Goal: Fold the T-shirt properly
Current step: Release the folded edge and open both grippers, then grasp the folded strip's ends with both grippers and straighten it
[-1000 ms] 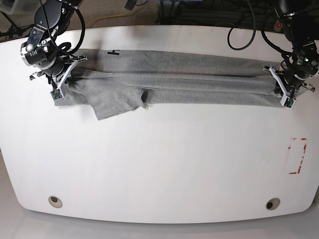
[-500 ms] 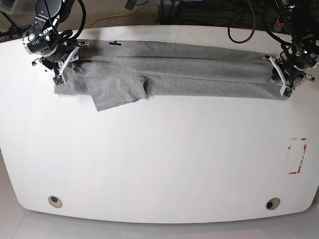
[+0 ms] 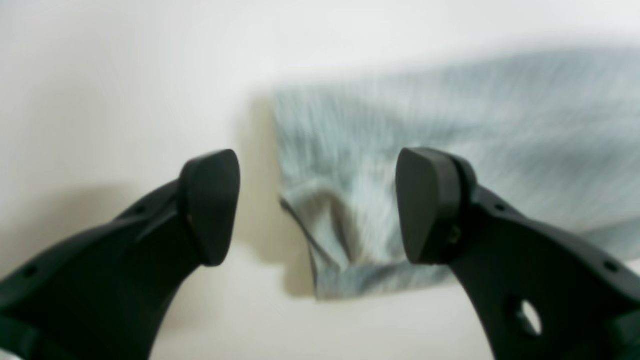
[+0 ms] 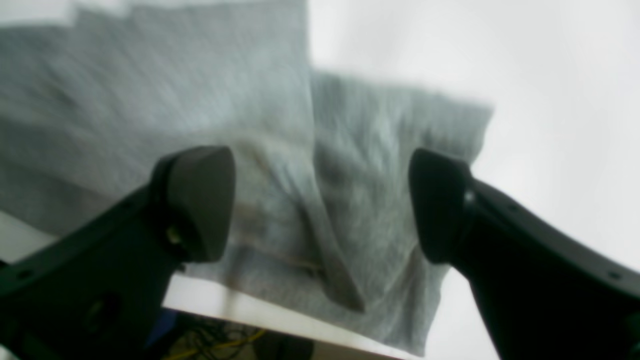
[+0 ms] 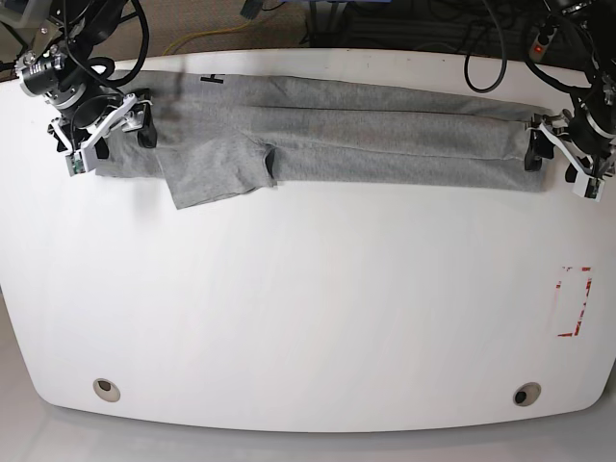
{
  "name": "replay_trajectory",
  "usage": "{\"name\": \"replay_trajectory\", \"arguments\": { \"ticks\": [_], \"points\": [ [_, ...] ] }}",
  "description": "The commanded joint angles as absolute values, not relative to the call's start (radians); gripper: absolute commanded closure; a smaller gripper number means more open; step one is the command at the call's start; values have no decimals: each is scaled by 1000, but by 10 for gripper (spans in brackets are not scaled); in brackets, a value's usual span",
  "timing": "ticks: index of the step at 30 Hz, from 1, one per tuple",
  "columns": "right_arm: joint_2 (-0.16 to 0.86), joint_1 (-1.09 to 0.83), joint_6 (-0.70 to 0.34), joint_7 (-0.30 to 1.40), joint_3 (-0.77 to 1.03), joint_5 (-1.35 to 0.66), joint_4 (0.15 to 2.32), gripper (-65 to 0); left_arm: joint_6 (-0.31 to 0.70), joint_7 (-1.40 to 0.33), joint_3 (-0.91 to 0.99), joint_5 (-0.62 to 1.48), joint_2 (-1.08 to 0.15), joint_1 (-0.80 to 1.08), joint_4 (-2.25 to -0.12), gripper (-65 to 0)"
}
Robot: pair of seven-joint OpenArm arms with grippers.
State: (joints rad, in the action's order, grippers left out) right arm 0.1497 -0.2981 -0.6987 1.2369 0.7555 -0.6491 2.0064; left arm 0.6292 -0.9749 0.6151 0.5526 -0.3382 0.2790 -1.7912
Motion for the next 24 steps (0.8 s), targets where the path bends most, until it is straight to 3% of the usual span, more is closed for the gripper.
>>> {"name": "replay_trajectory", "arguments": {
  "ticks": [1,11,24],
  "points": [
    [162,-269,-698,1271,760,-693,2025,-510,628,-978,605,599,-360,272,-1824,-447],
    [150,-65,-698,1313,582,-498,1910,-510,624,-972,484,486,-298,271,-1821,-446],
    [151,136,-698,1178,449,-283,1529,-509,631,-941,478,294,-239,239,-1725,-446]
  ]
}}
